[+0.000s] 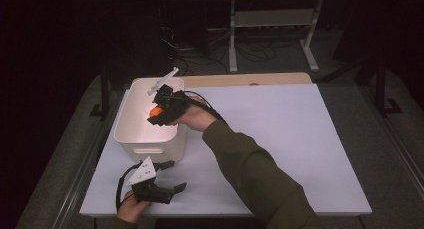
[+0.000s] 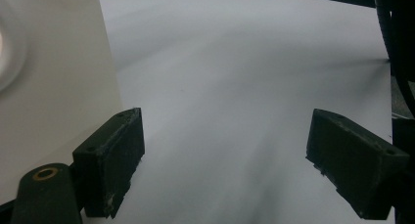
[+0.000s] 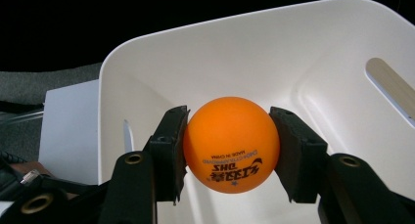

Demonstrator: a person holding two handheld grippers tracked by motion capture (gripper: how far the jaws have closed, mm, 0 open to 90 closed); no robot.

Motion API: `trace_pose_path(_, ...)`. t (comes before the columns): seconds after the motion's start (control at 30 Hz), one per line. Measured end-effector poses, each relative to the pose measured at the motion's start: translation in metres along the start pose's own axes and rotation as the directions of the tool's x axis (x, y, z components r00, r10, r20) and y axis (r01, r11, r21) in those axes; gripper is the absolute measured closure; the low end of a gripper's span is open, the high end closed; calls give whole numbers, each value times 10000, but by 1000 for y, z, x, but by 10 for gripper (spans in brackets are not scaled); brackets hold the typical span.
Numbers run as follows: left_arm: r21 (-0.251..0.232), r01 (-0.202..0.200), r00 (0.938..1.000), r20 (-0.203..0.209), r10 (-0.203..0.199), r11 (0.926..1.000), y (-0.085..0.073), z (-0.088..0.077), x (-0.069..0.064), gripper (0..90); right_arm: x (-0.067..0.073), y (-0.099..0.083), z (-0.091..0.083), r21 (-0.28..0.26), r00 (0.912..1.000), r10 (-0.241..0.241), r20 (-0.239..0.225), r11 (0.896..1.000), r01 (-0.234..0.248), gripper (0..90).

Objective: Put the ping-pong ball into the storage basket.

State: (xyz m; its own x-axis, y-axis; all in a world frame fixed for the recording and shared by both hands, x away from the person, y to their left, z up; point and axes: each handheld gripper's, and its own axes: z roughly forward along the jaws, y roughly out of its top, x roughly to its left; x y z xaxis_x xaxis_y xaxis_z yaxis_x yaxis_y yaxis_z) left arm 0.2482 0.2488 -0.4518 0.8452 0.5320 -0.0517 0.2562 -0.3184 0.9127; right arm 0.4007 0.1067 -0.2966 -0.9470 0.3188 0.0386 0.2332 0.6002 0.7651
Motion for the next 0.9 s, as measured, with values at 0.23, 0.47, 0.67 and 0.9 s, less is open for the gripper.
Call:
trace_pose_path(0.23,-31,8,10000,8,-8,10000,0,0,0,141,3,1,14,404,10000,-54,-56,9992,56,496)
trace_pose_path(0.47,-21,-23,10000,22,23,10000,0,0,0,141,3,-1,23,760,9999,-73,-104,9971,81,495)
trace_pose_path(0.67,-35,-2,10000,24,2,10000,0,0,0,141,3,-2,25,784,10000,-43,-7,9969,43,444)
trace_pose_path(0.9,23,90,10000,27,-90,10000,0,0,1,141,1,-2,14,557,9996,37,269,9984,-52,378)
